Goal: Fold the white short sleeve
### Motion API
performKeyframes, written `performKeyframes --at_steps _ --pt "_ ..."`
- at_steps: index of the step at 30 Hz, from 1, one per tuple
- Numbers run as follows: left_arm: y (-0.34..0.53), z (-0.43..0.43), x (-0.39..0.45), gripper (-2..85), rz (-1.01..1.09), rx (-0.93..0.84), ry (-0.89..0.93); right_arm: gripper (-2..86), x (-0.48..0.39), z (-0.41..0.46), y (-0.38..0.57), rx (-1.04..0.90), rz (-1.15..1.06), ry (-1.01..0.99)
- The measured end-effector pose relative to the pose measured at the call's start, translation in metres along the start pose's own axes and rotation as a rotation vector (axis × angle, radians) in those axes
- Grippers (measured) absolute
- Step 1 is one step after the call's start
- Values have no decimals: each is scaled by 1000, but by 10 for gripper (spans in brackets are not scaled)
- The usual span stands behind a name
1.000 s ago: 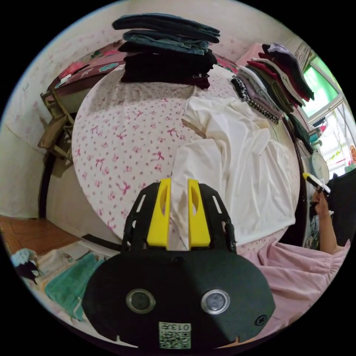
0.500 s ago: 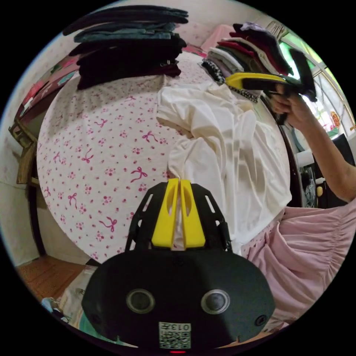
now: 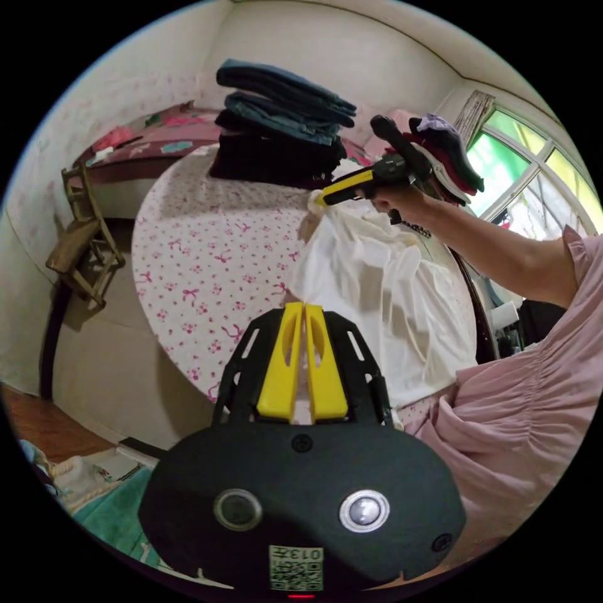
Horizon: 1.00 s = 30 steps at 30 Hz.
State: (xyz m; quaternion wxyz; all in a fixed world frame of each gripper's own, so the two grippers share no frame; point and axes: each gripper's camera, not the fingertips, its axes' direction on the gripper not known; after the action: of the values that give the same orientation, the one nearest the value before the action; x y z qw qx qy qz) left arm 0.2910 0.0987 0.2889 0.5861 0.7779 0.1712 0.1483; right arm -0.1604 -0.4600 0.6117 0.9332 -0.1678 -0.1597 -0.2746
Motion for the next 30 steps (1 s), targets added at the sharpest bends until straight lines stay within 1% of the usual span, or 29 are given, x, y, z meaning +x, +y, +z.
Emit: performKeyframes --at_steps 1,4,6,7,8,10,11,12,14,16,18,19,21,23,24,26,27,29,30 --pt "3 -11 3 -1 14 39 -28 17 5 -9 0 34 9 5" --pt "9 -31 7 0 8 132 -149 25 44 -50 2 291 135 -39" --pt "10 -29 4 2 -11 160 -222 40 60 -48 -2 383 229 -94" --pt "8 -17 -3 3 -36 128 -250 51 64 -43 -4 390 255 -110" --pt "6 0 -13 5 -78 67 -259 74 70 -25 -14 354 305 -142" --pt "6 22 -30 10 -138 -10 -239 84 83 19 -30 154 400 -221" --pt "8 27 -43 15 -221 -53 -239 83 85 24 -30 129 418 -230" --pt "10 26 -49 18 -255 -54 -230 81 91 22 -24 143 457 -238" --pt "26 7 -65 31 -333 5 -186 77 95 -3 -8 254 474 -206" --pt "38 -5 -67 39 -324 -1 -179 69 94 -44 24 373 463 -160" --pt "48 -12 -59 47 -275 -21 -136 61 86 -69 54 440 397 -202" --pt "54 -14 -49 52 -234 -41 -96 58 81 -75 65 444 379 -210" --pt "62 -11 -25 62 -157 -85 -37 44 53 -86 111 415 322 -198" --pt "70 -3 18 77 -9 -151 -9 41 28 -84 146 349 299 -170" --pt "72 0 30 80 36 -165 -15 41 11 -81 171 301 313 -152" --pt "82 8 77 96 227 -203 -49 46 -13 -80 210 239 365 -118" --pt "85 10 87 101 273 -209 -61 53 -28 -81 236 200 415 -87" --pt "101 22 119 127 434 -245 -122 61 -50 -84 274 148 515 -36" --pt "104 26 125 133 461 -257 -134 66 -63 -86 300 116 587 -24"
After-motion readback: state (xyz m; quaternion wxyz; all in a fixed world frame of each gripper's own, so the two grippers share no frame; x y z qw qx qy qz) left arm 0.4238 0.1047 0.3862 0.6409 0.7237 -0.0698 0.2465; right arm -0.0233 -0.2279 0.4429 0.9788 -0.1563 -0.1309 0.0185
